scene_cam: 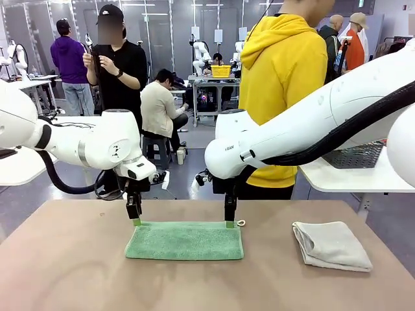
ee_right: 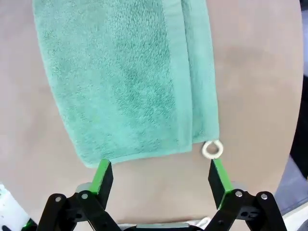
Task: Fold the towels and place them in the basket.
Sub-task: When a person lays out a Towel with hook on the table, fold it in half twice.
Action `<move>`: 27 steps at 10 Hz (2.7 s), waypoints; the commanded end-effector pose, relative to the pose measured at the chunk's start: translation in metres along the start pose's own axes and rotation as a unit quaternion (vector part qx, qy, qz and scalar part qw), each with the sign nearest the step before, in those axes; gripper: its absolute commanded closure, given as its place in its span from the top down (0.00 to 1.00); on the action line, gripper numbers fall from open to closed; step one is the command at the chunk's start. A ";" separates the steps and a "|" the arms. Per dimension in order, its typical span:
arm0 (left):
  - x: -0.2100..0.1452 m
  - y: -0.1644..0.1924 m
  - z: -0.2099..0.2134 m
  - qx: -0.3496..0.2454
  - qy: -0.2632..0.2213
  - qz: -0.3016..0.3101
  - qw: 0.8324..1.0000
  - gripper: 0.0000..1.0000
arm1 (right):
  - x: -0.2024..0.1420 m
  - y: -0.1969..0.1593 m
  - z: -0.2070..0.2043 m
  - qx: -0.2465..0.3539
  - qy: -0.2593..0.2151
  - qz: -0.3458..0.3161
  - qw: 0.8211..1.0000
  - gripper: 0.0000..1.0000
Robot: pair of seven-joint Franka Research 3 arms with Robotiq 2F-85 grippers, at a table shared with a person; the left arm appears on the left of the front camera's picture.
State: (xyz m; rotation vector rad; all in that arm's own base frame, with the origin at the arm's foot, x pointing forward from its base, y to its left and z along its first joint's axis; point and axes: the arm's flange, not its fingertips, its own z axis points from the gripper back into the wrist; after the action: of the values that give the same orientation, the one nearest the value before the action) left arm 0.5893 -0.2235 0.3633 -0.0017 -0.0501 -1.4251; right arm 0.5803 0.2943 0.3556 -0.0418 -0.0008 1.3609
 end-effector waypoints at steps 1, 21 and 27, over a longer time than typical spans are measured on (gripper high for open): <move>-0.030 -0.048 0.024 0.011 -0.014 0.092 0.996 1.00 | -0.017 0.039 0.015 -0.002 0.018 -0.089 0.996 1.00; -0.119 -0.160 0.080 0.073 -0.083 0.302 0.947 1.00 | -0.042 0.060 -0.032 0.007 -0.096 -0.606 0.790 1.00; -0.119 -0.160 0.080 0.073 -0.083 0.302 0.947 1.00 | -0.025 0.041 -0.054 0.004 -0.073 -0.624 0.778 1.00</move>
State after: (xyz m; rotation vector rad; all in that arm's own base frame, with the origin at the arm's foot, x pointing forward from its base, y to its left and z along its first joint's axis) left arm 0.4077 -0.1250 0.4331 -0.0306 -0.2699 -0.8112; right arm 0.5301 0.2675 0.3014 0.0949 -0.1211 0.0611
